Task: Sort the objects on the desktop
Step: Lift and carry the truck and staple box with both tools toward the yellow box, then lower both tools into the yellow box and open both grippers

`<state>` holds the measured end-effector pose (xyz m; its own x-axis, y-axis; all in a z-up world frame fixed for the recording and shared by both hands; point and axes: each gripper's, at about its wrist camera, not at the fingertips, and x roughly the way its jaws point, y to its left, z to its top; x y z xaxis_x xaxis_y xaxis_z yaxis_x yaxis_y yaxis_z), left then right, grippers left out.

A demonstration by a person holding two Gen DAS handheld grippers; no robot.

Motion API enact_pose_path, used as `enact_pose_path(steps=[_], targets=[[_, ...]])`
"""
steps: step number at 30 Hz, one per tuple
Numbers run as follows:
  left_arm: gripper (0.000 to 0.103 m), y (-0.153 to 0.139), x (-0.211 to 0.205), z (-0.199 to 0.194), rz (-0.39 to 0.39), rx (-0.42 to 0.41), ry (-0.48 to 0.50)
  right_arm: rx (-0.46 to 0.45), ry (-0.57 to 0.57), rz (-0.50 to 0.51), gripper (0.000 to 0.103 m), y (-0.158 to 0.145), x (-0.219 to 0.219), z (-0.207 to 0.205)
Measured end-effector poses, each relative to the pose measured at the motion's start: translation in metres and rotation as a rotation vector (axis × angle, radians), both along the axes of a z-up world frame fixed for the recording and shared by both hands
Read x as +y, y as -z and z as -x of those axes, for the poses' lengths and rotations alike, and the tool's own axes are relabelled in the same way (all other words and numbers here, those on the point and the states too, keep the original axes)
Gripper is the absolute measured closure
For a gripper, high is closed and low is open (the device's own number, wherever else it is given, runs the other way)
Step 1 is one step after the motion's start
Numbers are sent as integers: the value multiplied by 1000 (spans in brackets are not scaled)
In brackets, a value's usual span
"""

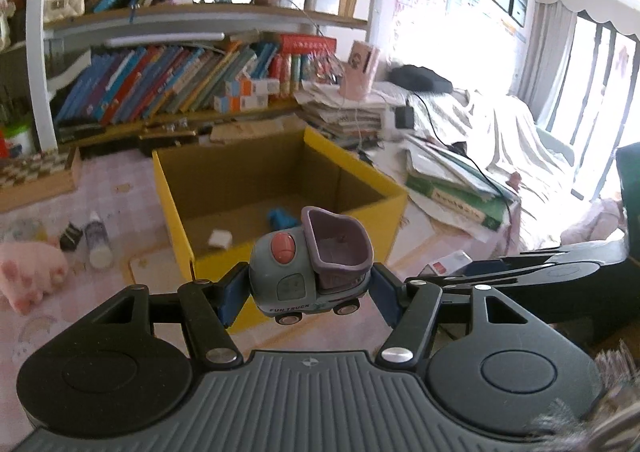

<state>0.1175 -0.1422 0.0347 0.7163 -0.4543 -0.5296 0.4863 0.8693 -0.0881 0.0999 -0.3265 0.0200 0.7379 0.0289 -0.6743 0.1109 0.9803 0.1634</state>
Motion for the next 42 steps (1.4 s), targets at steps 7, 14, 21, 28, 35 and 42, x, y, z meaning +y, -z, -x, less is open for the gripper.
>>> enact_pose_path(steps=[7,14,21,28,35,42], targets=[[41,-21,-15,-27,-22,-76,-50,-84,-74,17,49,-24,-16,-34],[41,-27,-31,-64,-66,-108,-98,-131,-140,35,49,-33,-26,-73],[41,-9,-49,-117,-117,-57,-149,-112,-169,63,49,-21,-34,-116],[41,15,-57,-156,-215,26,-137,-95,-212,91,49,-15,-37,-158],[41,40,-68,-175,-271,110,-120,-42,-305,146,49,-7,-15,-206],[41,48,-75,-184,-318,180,-96,123,-421,177,48,26,13,-251]])
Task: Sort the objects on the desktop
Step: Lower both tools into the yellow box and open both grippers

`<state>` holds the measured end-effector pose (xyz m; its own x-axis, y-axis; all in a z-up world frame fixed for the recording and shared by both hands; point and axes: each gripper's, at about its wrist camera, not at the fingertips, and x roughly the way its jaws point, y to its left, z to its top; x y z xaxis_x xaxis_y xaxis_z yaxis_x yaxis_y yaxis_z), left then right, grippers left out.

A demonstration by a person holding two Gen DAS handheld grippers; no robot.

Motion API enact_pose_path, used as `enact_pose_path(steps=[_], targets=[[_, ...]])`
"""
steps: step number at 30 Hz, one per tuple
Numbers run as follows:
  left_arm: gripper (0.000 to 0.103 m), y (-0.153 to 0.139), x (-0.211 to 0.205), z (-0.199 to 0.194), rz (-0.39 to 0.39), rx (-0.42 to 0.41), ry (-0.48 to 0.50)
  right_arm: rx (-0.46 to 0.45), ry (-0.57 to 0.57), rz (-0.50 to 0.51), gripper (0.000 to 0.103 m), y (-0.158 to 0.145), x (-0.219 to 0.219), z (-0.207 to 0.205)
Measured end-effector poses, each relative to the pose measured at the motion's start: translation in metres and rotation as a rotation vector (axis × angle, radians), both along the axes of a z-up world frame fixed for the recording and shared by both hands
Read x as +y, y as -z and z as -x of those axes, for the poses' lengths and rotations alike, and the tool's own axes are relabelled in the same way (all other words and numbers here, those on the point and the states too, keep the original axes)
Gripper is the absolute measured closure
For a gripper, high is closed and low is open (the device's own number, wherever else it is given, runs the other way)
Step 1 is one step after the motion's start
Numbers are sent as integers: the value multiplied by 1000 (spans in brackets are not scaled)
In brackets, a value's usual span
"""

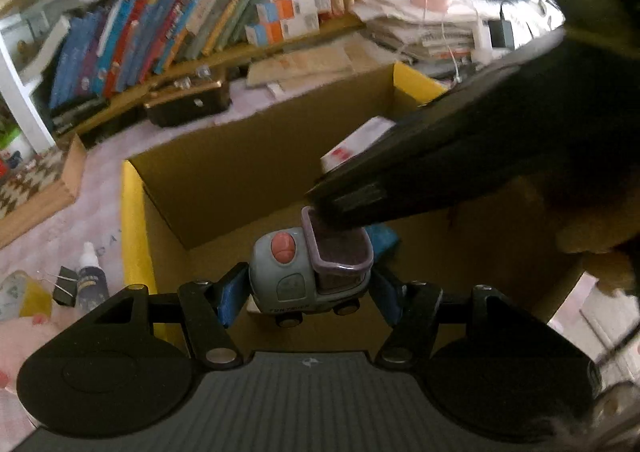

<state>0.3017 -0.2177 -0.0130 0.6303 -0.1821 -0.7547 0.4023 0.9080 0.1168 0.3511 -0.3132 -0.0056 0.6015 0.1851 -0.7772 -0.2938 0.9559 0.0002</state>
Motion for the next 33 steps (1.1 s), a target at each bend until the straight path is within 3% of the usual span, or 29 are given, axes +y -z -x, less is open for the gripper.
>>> enact_pose_path(steps=[9,13,15,18,33], targets=[[42,1,-3,-3,-19,40,1,167,-118,79,48,26,24,-27],[41,0,-3,-2,-17,33,-3,175,-127,81,48,27,24,-27],[34,-1,-4,-1,-18,21,-4,170,-119,70,46,26,23,-28],[21,-5,-2,2,-5,-9,-26,125,-95,35,34,18,17,-26],[12,-46,23,43,87,-167,-102,-130,89,-129,34,-43,-30,32]])
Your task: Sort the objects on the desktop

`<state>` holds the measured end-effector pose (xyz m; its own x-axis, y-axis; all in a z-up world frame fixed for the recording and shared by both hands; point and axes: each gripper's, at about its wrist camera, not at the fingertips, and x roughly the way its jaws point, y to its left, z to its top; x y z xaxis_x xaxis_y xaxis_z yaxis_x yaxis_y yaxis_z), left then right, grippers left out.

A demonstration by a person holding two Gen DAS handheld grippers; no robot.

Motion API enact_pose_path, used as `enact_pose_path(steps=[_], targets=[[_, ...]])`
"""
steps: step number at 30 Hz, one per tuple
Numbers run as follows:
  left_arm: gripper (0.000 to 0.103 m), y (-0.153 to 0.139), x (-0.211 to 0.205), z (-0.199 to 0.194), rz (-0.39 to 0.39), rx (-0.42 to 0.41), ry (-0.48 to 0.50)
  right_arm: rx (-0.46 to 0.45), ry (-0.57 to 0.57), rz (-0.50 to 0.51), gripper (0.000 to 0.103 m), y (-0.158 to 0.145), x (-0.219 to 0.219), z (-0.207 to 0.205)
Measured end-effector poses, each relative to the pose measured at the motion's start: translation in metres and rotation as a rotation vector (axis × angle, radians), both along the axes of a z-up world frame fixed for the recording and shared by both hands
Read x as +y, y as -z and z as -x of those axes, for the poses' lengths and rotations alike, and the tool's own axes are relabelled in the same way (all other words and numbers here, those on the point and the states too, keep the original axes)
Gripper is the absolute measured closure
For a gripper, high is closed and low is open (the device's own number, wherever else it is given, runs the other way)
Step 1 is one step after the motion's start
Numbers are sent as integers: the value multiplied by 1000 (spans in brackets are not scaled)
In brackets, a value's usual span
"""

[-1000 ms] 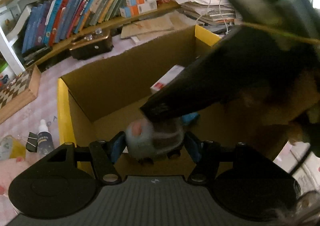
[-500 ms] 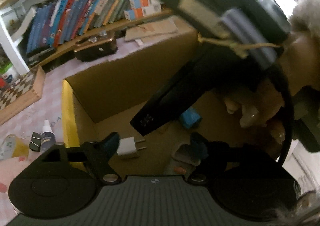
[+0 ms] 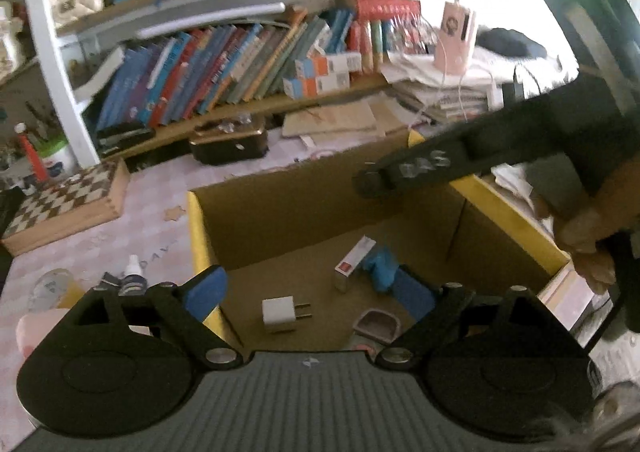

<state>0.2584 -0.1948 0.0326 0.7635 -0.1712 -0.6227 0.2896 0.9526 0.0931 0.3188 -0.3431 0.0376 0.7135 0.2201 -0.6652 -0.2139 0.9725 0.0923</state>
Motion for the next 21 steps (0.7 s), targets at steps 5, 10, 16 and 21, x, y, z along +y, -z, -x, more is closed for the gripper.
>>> enact_pose_path(steps=[5,10,16,21], targets=[[11,-15,16,23,51,-54,-52,-86,59,-14,34,-9,-10,34],[11,-21,33,48,122,-99,-115,-160,109,-57,34,-15,-18,66],[7,-18,53,78,173,-143,-170,-204,162,-64,34,-14,-18,98],[7,-8,74,96,197,-147,-235,-168,223,-71,34,-3,-15,126]])
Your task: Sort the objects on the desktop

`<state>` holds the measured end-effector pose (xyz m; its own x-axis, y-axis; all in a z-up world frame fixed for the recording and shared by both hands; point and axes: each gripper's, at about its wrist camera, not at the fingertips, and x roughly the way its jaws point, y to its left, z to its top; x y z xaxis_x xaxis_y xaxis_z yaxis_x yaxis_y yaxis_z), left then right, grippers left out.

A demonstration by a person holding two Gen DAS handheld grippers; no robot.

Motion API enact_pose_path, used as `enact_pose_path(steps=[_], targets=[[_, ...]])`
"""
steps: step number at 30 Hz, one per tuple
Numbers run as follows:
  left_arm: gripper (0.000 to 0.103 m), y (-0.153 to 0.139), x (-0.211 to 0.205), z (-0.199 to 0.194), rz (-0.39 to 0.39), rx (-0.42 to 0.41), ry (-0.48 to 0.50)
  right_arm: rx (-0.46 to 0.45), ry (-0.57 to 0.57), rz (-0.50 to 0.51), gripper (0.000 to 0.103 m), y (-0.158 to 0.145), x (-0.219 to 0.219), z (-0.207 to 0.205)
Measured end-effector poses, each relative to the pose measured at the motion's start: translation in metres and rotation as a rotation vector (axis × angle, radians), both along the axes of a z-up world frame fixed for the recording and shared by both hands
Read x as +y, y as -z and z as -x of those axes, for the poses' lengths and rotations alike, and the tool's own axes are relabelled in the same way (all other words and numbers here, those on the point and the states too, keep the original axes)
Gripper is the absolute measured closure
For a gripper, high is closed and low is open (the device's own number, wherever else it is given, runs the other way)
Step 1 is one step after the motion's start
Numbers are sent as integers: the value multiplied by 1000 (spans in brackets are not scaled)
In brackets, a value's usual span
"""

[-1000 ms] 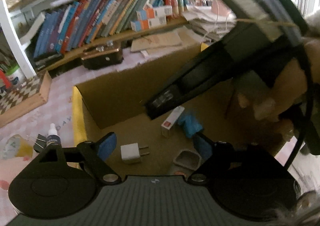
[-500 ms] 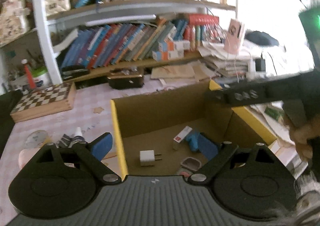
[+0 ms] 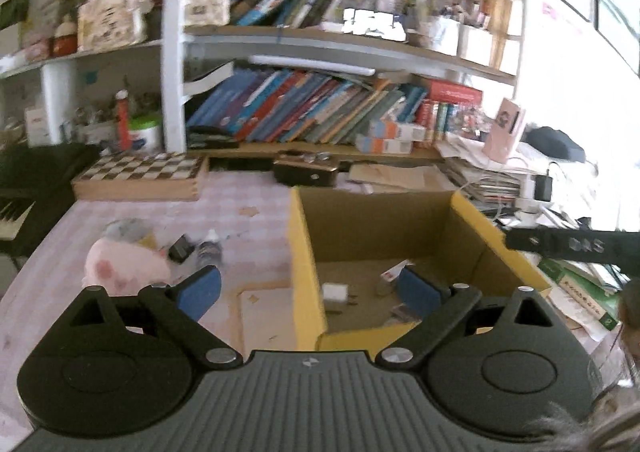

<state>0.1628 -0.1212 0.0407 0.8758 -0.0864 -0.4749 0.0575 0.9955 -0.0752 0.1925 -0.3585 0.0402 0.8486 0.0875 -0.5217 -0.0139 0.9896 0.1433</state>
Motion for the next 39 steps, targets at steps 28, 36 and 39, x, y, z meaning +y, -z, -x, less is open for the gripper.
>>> enact_pose_path(steps=[28,36,39], targets=[[7,41,87,81,-37,130,136,180,93,23,34,49,112,111],[6,44,112,97,-52,153,156,203,88,17,34,54,145,128],[4,46,121,103,-58,165,154,208,80,15,34,55,157,132]])
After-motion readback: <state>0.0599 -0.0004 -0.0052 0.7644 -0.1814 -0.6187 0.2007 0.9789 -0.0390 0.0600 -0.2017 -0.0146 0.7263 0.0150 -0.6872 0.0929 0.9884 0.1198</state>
